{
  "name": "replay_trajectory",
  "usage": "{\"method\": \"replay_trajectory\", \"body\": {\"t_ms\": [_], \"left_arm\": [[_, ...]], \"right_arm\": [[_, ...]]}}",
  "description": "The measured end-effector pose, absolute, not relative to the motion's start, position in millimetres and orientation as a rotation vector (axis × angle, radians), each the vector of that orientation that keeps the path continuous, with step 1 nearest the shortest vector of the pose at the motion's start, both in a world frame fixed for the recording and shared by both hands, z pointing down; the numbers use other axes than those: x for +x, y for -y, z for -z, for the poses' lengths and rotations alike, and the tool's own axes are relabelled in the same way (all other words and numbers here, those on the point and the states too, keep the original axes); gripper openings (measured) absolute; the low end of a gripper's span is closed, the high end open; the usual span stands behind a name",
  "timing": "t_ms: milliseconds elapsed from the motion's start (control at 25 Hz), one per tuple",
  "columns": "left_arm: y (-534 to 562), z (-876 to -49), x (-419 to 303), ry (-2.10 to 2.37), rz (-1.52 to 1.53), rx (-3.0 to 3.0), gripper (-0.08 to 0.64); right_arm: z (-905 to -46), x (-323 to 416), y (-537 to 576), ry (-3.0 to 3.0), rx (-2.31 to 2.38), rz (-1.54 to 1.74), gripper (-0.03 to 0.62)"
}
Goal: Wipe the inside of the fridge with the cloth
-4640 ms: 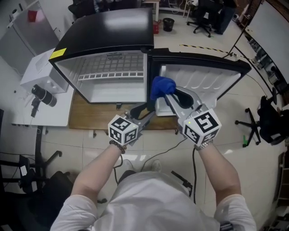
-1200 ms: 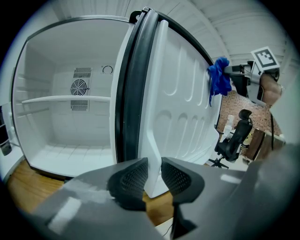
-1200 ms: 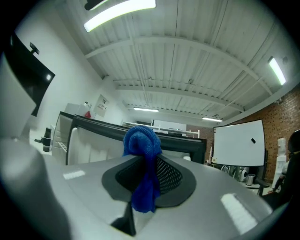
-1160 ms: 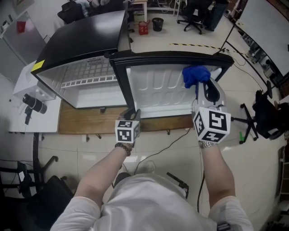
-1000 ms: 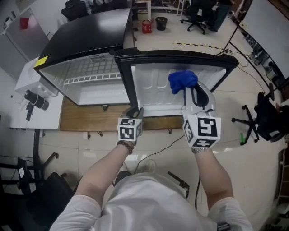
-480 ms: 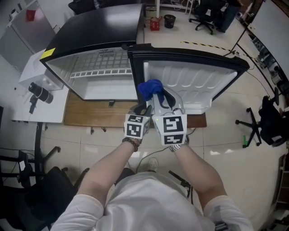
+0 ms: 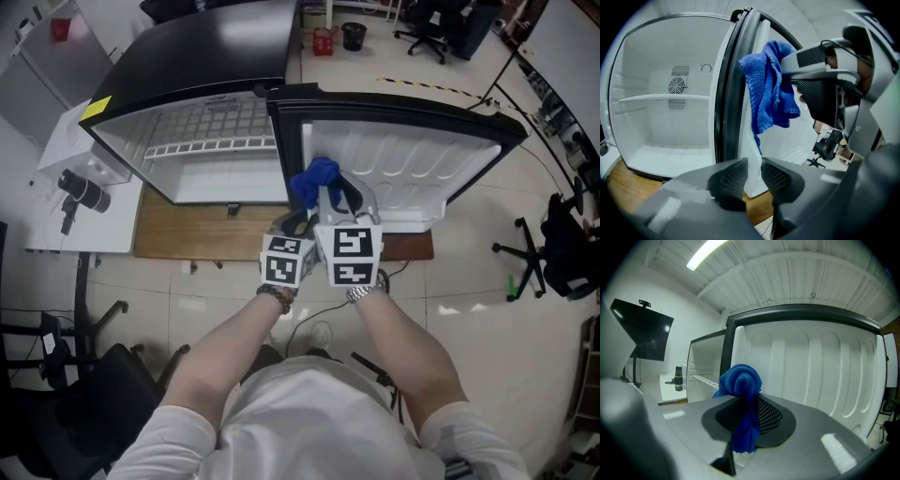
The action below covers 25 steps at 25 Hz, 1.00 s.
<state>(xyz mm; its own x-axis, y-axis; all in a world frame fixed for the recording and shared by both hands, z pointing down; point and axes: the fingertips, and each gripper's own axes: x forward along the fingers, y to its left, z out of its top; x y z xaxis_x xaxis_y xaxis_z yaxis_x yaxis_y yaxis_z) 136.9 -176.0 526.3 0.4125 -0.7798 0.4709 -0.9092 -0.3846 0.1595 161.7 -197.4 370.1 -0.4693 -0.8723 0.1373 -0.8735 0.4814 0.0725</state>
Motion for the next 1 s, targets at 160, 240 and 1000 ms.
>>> {"method": "replay_trajectory", "body": {"t_ms": [160,240,1000], "left_arm": [[177.0,-526.0,135.0,1.452,-0.451,2.281,0.094],[176.9,-526.0,135.3,1.455,-0.454,2.282,0.094],[176.6,-521.9,132.6,1.491,-0.465,2.274,0.089]], "right_arm": [[-371.7,169.9,201.0,2.548,1.553,-0.012,0.064],[-372.9,174.4,201.3,2.541,1.566,-0.014,0.064],[-375.1,245.6,208.5,2.414,1.728,-0.006,0.064]]}}
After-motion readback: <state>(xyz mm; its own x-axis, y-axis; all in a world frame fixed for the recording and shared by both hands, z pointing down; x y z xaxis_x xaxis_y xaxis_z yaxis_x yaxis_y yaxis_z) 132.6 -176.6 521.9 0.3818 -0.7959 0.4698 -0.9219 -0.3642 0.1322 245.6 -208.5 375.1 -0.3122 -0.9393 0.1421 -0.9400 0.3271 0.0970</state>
